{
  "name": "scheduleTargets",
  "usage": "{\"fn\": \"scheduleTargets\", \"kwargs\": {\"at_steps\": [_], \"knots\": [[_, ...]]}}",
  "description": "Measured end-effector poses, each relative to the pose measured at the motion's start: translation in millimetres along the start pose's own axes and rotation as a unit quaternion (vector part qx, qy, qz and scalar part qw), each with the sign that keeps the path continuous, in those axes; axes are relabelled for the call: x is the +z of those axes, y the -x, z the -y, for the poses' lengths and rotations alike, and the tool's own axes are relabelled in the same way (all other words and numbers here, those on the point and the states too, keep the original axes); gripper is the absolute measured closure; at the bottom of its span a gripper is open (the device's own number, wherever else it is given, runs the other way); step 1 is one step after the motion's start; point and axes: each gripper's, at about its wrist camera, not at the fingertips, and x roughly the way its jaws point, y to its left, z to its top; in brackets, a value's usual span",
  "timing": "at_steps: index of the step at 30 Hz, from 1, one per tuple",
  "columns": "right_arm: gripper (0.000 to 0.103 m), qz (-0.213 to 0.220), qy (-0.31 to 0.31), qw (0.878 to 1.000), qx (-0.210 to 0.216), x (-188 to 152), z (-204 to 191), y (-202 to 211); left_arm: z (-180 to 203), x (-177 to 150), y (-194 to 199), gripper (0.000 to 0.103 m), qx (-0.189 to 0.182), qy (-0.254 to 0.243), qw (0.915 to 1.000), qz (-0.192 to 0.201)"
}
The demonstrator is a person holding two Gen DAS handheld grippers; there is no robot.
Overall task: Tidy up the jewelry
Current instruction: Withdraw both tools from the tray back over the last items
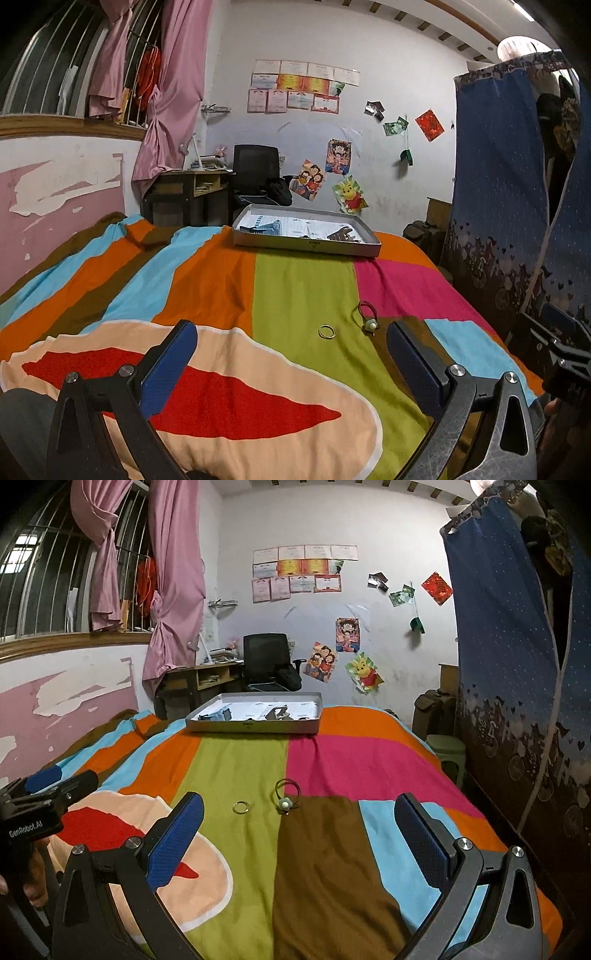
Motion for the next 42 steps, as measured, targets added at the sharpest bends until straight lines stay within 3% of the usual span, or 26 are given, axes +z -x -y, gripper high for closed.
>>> {"fn": "scheduleTargets", "kwargs": {"at_steps": [18, 32, 42], "knots": [[0.001, -0.001, 0.0, 1.0, 0.005, 6.3, -1.5, -14.7, -3.6, 15.2, -20.4, 0.0, 0.014, 0.01, 0.9999, 0.0], [0.001, 0.036, 0.02, 0.999, 0.016, 63.2, -14.9, -78.6, 2.9, 56.4, -67.0, 0.0, 0.01, 0.008, 0.9994, 0.033], [0.001, 0.037, 0.038, 0.998, 0.017, 83.4, -15.8, -139.8, 2.6, 66.8, -124.6, 0.0, 0.011, -0.001, 0.9996, 0.025]]}}
